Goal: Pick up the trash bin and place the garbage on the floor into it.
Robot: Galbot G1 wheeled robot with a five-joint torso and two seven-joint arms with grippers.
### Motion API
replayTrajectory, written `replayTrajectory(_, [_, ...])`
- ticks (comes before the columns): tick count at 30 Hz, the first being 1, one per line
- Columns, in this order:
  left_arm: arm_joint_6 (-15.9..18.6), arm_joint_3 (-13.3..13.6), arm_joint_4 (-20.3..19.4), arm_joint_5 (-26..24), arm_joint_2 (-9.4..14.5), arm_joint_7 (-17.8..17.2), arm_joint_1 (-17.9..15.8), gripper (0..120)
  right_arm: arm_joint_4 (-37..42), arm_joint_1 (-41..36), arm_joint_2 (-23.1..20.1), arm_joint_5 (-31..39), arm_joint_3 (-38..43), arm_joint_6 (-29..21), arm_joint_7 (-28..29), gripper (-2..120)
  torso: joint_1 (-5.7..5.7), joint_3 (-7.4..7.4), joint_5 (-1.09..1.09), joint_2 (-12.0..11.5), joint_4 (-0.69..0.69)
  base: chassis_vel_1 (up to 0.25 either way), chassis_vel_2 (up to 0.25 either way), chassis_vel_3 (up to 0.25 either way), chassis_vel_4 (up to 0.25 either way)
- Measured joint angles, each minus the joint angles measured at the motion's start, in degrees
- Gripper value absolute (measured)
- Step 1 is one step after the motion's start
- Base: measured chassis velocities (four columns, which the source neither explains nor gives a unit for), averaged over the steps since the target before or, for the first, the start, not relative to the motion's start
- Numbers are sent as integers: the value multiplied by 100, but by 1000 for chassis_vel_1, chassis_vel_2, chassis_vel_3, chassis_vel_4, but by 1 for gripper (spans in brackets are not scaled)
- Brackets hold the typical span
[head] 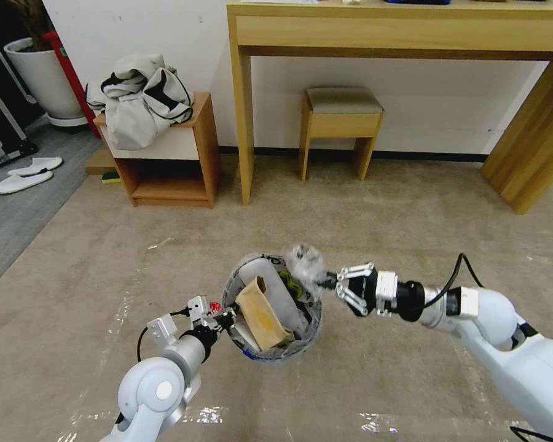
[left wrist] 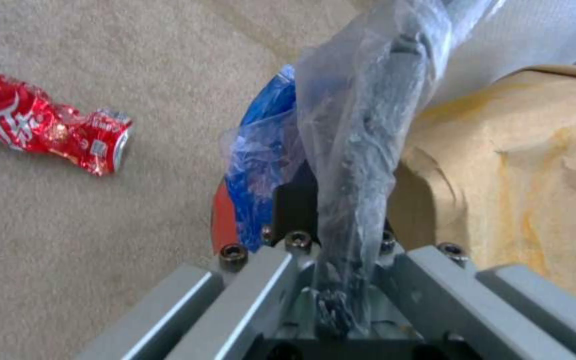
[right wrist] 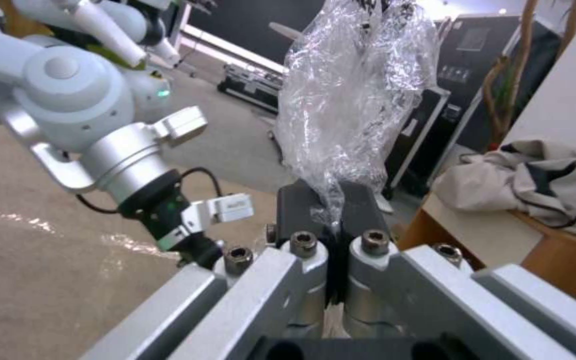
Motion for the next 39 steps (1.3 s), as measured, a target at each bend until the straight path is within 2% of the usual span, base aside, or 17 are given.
replayTrajectory(11, [1, 89, 5, -14, -161, -36, -23, 0, -11, -544, 68, -341, 147, 153, -169, 0, 0, 0, 0, 0, 0, 0, 0, 0, 0])
replayTrajectory(23, [61, 185, -52, -44, -237, -59, 48, 0, -110, -466, 206, -497, 31, 199, -80, 0, 0, 0, 0, 0, 1, 0, 0, 0, 0])
replayTrajectory(34, [111, 249, -60, -58, -252, -61, 98, 0, -213, -292, 337, -555, -66, 205, 67, 5, 0, 0, 0, 0, 0, 0, 0, 0, 0])
replayTrajectory(36, [112, 250, -58, -61, -252, -61, 90, 0, -223, -283, 338, -558, -66, 204, 67, 7, 0, 0, -1, 0, 1, 0, 0, 0, 0])
replayTrajectory(38, [112, 250, -50, -79, -251, -61, 71, 0, -227, -282, 332, -558, -56, 201, 71, 19, 0, 0, 0, 0, 0, 0, 0, 0, 0])
replayTrajectory(39, [112, 250, -50, -79, -251, -61, 71, 0, -227, -282, 332, -558, -56, 201, 71, 19, 0, 0, 0, 0, 0, 0, 0, 0, 0])
